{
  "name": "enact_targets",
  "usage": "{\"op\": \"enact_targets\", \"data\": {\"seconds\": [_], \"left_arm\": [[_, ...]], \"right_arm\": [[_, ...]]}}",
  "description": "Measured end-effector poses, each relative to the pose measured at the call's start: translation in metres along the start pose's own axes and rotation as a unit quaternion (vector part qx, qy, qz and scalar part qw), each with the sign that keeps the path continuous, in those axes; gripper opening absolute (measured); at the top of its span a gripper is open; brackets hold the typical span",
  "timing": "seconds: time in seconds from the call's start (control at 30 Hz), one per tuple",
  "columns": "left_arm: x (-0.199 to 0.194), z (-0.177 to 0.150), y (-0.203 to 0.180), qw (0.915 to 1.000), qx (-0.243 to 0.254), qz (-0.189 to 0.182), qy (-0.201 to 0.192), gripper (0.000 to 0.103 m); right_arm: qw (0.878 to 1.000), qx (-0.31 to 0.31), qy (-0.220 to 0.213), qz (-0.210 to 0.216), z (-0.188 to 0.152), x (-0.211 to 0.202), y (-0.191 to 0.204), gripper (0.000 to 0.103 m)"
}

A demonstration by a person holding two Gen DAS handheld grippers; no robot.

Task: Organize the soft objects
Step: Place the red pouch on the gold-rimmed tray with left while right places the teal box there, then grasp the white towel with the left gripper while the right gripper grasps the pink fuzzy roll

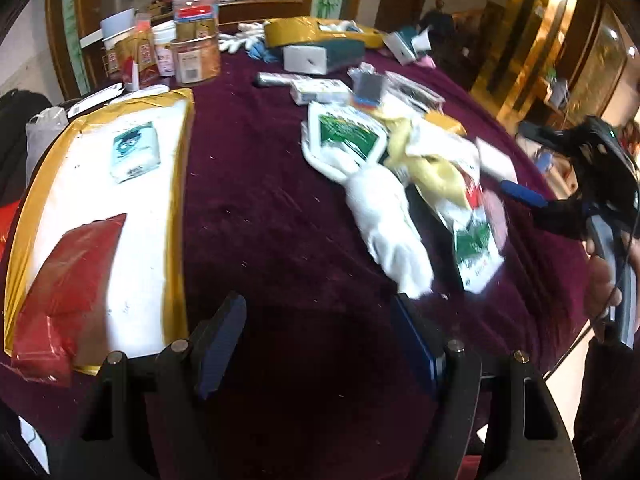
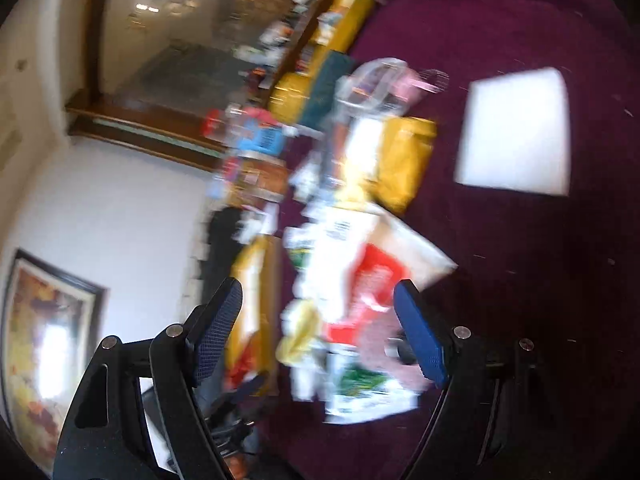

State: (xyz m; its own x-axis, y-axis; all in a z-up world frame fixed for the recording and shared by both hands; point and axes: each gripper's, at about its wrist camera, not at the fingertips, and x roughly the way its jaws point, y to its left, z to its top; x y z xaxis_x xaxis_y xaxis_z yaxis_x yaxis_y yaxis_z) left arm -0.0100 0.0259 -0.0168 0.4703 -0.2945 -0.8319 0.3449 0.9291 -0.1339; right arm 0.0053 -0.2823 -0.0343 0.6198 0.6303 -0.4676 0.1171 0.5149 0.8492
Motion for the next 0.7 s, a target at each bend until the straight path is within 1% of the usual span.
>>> {"op": "enact_targets", "data": {"seconds": [0.07,0.1,0.13,0.2,0.23,0.33,0.37,0.4,0.43,0.47,0.53,0.57,0.63,0.67,0.7], "left_arm": [[-0.001,-0.004,-0.006,1.0000,0.007,0.002,0.005,0.075],[-0.001,-0.004,-0.008,0.9999,0.010,0.000,0.007,0.075],[-0.001,-0.004,-0.009,0.9999,0.013,-0.001,0.009,0.075],[0.003,0.000,-0.008,0.9999,0.011,0.005,0.011,0.075],[0.007,0.002,-0.008,0.9998,0.006,0.008,0.014,0.075],[0.020,0.010,-0.003,0.9994,-0.010,0.015,0.031,0.075],[0.023,0.012,-0.001,0.9990,-0.016,0.019,0.036,0.075],[0.024,0.013,0.000,0.9989,-0.020,0.020,0.038,0.075],[0.025,0.014,0.002,0.9988,-0.026,0.018,0.038,0.075],[0.025,0.015,0.003,0.9986,-0.032,0.018,0.038,0.075],[0.026,0.019,0.003,0.9981,-0.042,0.015,0.042,0.075],[0.027,0.021,0.002,0.9979,-0.045,0.013,0.044,0.075],[0.028,0.029,0.000,0.9974,-0.057,0.010,0.043,0.075],[0.028,0.033,-0.002,0.9972,-0.062,0.010,0.041,0.075],[0.029,0.039,-0.005,0.9971,-0.065,0.012,0.037,0.075]], "right_arm": [[0.999,-0.019,0.019,-0.041,-0.004,0.003,-0.005,0.079],[0.998,-0.022,0.036,-0.052,-0.008,0.005,-0.010,0.079],[0.997,-0.021,0.050,-0.053,-0.012,0.007,-0.015,0.079],[0.996,-0.059,0.037,-0.058,-0.018,0.000,-0.012,0.079],[0.994,-0.081,0.035,-0.070,-0.022,0.002,-0.008,0.079],[0.987,-0.129,0.013,-0.096,-0.027,0.012,0.003,0.079],[0.981,-0.156,0.012,-0.116,-0.028,0.017,0.008,0.071],[0.971,-0.186,0.011,-0.152,-0.033,0.019,0.011,0.061],[0.955,-0.224,0.010,-0.196,-0.038,0.022,0.018,0.047],[0.946,-0.246,0.012,-0.210,-0.042,0.024,0.021,0.047],[0.948,-0.240,0.008,-0.209,-0.040,0.021,0.020,0.044],[0.952,-0.232,0.006,-0.200,-0.038,0.019,0.015,0.043],[0.965,-0.205,0.002,-0.166,-0.034,0.012,0.006,0.043],[0.973,-0.182,0.000,-0.140,-0.030,0.008,-0.002,0.041],[0.979,-0.164,0.000,-0.121,-0.027,0.010,-0.006,0.040]]}}
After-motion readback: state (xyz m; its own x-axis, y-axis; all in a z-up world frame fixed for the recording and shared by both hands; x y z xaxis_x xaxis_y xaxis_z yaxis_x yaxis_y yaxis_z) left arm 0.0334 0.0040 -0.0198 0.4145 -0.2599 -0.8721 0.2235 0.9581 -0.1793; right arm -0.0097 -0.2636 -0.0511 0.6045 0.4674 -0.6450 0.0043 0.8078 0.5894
